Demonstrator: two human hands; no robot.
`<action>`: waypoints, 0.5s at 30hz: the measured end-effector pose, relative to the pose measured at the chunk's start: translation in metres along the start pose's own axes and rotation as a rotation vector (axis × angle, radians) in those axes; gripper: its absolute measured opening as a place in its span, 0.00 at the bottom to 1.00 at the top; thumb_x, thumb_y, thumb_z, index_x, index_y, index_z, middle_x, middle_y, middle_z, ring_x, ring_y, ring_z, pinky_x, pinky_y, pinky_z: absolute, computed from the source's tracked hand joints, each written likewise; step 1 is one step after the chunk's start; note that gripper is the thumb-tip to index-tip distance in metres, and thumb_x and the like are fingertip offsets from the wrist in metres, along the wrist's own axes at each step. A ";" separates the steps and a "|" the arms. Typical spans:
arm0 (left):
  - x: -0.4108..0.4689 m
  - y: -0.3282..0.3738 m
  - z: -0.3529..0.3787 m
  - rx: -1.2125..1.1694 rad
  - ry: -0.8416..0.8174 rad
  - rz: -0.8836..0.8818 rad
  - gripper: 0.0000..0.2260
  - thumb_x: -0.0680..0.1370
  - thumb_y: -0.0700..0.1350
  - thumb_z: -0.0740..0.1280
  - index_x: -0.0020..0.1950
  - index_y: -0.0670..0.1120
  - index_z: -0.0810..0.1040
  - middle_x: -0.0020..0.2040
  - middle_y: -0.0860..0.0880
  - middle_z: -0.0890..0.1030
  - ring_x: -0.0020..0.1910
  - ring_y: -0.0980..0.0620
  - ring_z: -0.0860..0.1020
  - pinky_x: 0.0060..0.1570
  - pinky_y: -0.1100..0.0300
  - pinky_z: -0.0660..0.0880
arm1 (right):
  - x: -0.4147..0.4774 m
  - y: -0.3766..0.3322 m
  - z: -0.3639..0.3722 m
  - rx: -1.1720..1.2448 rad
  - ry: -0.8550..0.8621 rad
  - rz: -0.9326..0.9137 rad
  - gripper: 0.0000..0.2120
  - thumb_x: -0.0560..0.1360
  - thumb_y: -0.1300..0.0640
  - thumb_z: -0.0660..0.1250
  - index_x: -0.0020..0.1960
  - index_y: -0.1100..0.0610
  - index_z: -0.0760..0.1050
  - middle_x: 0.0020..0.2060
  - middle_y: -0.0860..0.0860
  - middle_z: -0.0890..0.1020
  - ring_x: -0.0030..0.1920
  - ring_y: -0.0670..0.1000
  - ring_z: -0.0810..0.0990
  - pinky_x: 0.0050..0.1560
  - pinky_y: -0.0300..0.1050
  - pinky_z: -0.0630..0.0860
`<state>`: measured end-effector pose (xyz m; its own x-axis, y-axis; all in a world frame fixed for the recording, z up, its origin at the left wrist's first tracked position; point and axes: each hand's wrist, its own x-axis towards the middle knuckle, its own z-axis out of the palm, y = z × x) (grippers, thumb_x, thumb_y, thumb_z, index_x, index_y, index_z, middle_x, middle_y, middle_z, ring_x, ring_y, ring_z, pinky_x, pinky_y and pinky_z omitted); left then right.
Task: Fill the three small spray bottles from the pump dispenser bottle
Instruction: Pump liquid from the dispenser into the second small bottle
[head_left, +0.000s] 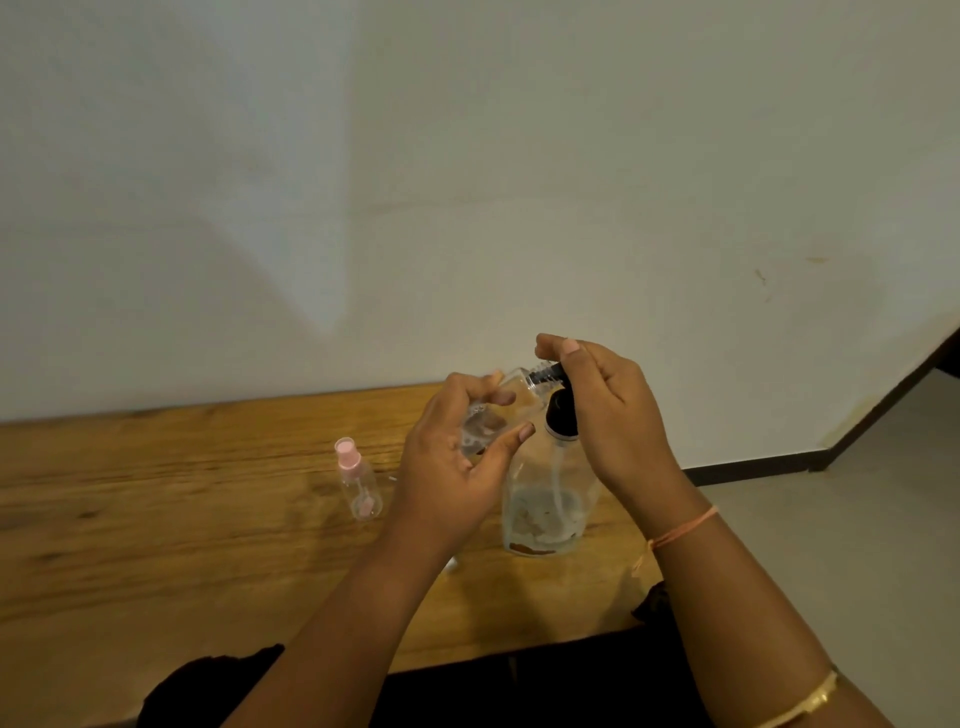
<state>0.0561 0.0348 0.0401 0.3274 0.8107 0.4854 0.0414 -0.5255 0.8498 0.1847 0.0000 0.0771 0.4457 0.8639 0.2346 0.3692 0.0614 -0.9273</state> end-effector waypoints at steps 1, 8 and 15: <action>0.000 -0.001 0.000 0.002 -0.003 0.000 0.16 0.71 0.41 0.72 0.48 0.58 0.69 0.50 0.58 0.78 0.51 0.68 0.76 0.45 0.77 0.71 | -0.001 0.002 0.002 0.019 0.006 0.001 0.17 0.82 0.54 0.51 0.64 0.56 0.74 0.58 0.49 0.79 0.58 0.42 0.75 0.55 0.28 0.69; -0.004 -0.007 0.001 -0.001 -0.018 -0.044 0.15 0.71 0.43 0.72 0.49 0.59 0.71 0.52 0.54 0.79 0.52 0.65 0.77 0.42 0.76 0.72 | -0.007 0.011 0.006 0.034 0.032 0.002 0.17 0.82 0.54 0.51 0.62 0.55 0.75 0.56 0.50 0.80 0.58 0.44 0.76 0.58 0.35 0.72; -0.003 -0.001 -0.002 0.028 -0.020 0.010 0.13 0.71 0.51 0.71 0.50 0.63 0.69 0.51 0.57 0.79 0.49 0.62 0.78 0.42 0.74 0.73 | -0.007 0.000 0.008 0.141 0.063 0.060 0.15 0.81 0.52 0.53 0.56 0.52 0.77 0.49 0.48 0.82 0.53 0.42 0.78 0.52 0.31 0.74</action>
<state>0.0532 0.0331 0.0386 0.3464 0.8000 0.4898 0.0640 -0.5411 0.8385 0.1754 -0.0019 0.0732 0.5151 0.8354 0.1917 0.2245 0.0843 -0.9708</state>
